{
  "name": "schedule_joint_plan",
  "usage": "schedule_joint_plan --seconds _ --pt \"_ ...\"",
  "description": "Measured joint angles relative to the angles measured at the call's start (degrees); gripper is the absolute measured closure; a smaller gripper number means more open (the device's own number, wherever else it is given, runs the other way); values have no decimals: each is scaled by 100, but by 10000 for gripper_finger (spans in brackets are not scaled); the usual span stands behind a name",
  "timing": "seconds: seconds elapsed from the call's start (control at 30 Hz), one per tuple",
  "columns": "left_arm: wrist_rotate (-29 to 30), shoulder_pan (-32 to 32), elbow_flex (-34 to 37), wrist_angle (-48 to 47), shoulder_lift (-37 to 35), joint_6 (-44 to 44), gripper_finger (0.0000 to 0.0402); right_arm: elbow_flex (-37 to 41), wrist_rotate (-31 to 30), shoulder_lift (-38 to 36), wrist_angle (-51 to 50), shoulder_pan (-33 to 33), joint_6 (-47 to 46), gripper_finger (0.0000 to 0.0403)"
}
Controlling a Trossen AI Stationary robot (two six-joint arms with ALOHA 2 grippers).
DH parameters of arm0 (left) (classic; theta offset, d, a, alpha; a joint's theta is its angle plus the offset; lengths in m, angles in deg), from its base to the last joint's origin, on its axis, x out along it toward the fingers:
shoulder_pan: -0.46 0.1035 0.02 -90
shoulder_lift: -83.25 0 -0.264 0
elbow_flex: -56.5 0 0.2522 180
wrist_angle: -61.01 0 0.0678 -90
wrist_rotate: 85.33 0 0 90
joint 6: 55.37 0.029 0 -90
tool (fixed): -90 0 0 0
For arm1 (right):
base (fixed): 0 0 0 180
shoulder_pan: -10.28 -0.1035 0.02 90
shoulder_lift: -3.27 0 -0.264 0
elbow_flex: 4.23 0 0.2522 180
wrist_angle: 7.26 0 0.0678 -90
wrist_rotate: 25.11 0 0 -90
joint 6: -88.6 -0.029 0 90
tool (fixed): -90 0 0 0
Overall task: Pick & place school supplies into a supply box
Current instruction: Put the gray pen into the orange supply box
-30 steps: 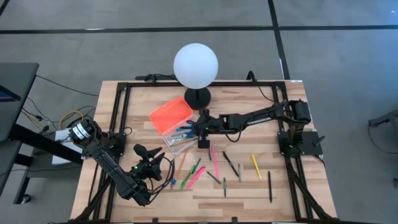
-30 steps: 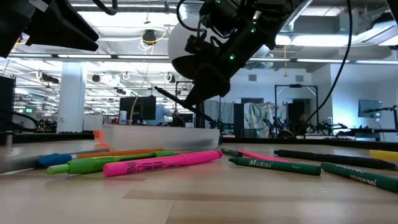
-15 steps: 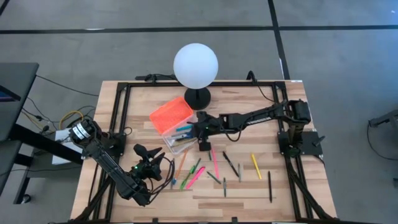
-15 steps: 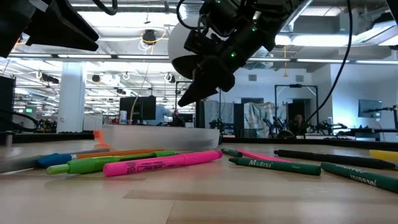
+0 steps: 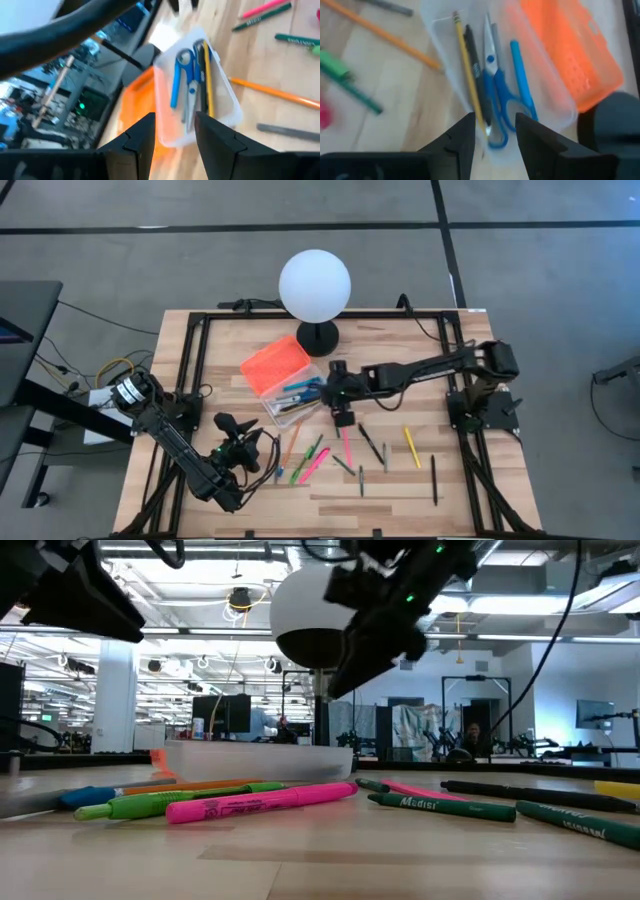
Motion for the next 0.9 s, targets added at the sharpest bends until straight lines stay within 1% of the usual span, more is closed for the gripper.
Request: schedule_joint_plan --seconds 0.17,0.23,0.33,0.47,0.57,0.63,0.73,0.9 --pt "-137 -1 0 176 0 -205 269 588 -3 -834 -39 -181 -66 281" --pt "-137 0 0 246 0 -415 269 967 -3 -1244 171 -230 -135 284" --pt "-233 -1 0 233 0 -1021 269 1726 -2 -1933 886 -275 -147 284" --pt "-735 1 0 246 0 -1778 269 2836 -5 -2793 2252 -218 -129 285" --pt "-1069 30 -4 465 0 -2282 269 3549 -16 -3264 3382 -119 -182 284" --pt "-1427 83 -63 593 0 -2393 269 3927 -28 -3457 4081 -68 -193 285" --pt "-1907 212 -126 941 0 -2575 269 4272 -22 -3594 4794 -33 -263 285" --pt "-2343 456 -127 1636 0 -2782 269 4340 -20 -3550 4986 -33 -450 285"
